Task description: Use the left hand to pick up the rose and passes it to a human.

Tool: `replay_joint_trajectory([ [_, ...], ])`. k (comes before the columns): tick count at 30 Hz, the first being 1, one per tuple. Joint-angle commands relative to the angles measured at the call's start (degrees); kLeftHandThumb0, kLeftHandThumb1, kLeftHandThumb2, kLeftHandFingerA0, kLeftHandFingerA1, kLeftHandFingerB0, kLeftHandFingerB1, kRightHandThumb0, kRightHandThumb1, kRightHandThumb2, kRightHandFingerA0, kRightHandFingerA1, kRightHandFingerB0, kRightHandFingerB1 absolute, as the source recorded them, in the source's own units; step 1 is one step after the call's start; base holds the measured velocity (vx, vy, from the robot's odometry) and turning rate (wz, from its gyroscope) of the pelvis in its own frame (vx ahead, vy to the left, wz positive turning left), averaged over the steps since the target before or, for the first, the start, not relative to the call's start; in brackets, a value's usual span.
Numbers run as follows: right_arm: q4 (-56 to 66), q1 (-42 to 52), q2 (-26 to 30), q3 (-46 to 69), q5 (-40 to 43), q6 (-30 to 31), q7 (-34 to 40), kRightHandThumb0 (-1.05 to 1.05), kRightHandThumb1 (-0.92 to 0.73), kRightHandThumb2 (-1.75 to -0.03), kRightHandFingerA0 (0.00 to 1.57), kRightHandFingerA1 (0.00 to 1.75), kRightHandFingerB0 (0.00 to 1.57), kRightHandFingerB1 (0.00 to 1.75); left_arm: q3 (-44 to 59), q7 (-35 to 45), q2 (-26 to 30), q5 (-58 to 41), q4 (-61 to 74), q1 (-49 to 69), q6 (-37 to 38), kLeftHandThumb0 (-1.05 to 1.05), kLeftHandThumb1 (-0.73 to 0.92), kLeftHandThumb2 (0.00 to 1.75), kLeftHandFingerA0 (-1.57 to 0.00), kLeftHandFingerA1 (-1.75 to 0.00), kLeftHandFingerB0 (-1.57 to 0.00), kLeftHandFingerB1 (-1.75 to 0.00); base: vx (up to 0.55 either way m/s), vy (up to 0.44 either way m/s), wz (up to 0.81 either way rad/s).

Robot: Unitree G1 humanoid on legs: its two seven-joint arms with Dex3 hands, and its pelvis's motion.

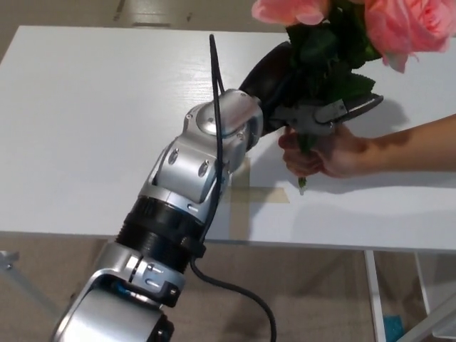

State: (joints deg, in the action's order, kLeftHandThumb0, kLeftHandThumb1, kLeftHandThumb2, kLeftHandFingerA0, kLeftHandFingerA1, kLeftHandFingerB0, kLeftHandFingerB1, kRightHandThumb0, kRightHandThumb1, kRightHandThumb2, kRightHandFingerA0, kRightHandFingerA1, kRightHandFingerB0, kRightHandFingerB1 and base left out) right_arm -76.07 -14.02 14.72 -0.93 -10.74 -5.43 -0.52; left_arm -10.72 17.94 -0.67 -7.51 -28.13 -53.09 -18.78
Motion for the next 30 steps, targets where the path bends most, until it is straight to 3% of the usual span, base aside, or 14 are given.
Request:
replay_joint_trajectory([
  [1, -0.27, -0.28, -0.32, 0.28, 0.13, 0.47, -0.35, -0.35, -0.7, -0.61, 0.64, 0.42, 0.5, 0.38, -1.48, 10.0, 4.93, 1.19, -1.66, -1.95, 0.84, -0.84, 0.51, 0.57, 0.0, 0.0, 0.0, -0.02, 0.0, 0.0, 0.0],
  [5, -0.29, -0.35, -0.35, 0.32, 0.14, 0.49, -0.34, -0.35, -0.7, -0.61, 0.64, 0.42, 0.5, 0.38, -1.89, 11.34, 6.06, 1.14, -2.38, -2.52, 1.22, -0.84, 0.51, 0.57, 0.0, 0.0, 0.0, -0.02, 0.0, 0.0, 0.0],
  [7, -0.28, 0.09, -0.88, 0.43, 0.29, 0.32, -0.06, -0.34, -0.7, -0.61, 0.64, 0.42, 0.5, 0.38, -2.06, 16.22, 11.86, 2.01, -4.43, -4.53, 0.1, -0.83, 0.51, 0.56, 0.0, 0.0, 0.0, -0.03, 0.0, 0.0, 0.0],
  [10, -0.29, 0.08, -0.89, 0.47, 0.27, 0.33, -0.06, -0.34, -0.7, -0.61, 0.64, 0.42, 0.5, 0.38, -2.37, 16.5, 12.11, 1.68, -4.92, -4.81, 0.37, -0.83, 0.51, 0.56, 0.0, 0.0, 0.0, -0.03, 0.0, 0.0, 0.0],
  [14, -0.41, 0.03, -0.95, 0.72, 0.36, 0.48, -0.41, -0.35, -0.7, -0.61, 0.64, 0.43, 0.51, 0.38, -2.03, 18.68, 18.53, 3.54, -6.53, -4.59, 3.3, -0.84, 0.5, 0.56, 0.0, 0.0, 0.0, -0.03, 0.0, 0.0, 0.0],
  [24, -0.9, 4.42, -1.49, -0.7, -0.95, 0.08, 0.29, -0.35, -0.71, -0.61, 0.64, 0.42, 0.5, 0.38, 0.88, 20.89, 27.74, 2.6, 9.87, 9.67, 4.3, -0.87, 0.5, 0.57, 0.0, 0.0, 0.0, -0.06, 0.0, 0.0, 0.0],
  [29, -0.83, 4.54, -1.48, -0.86, -0.85, 0.09, 0.34, -0.35, -0.71, -0.61, 0.64, 0.42, 0.5, 0.38, 1.33, 21.17, 28.06, 2.72, 11.52, 10.73, 3.95, -0.87, 0.5, 0.57, 0.0, 0.0, 0.0, -0.06, 0.0, 0.0, 0.0],
  [30, -0.97, 6.46, -1.46, -1.2, -1.13, -0.38, 0.31, -0.35, -0.71, -0.61, 0.64, 0.43, 0.5, 0.38, 7.11, 24.96, 33.5, -1.41, 19.5, 20.95, 9.1, -0.87, 0.47, 0.62, 0.0, -0.01, 0.0, -0.09, 0.0, 0.0, 0.0],
])
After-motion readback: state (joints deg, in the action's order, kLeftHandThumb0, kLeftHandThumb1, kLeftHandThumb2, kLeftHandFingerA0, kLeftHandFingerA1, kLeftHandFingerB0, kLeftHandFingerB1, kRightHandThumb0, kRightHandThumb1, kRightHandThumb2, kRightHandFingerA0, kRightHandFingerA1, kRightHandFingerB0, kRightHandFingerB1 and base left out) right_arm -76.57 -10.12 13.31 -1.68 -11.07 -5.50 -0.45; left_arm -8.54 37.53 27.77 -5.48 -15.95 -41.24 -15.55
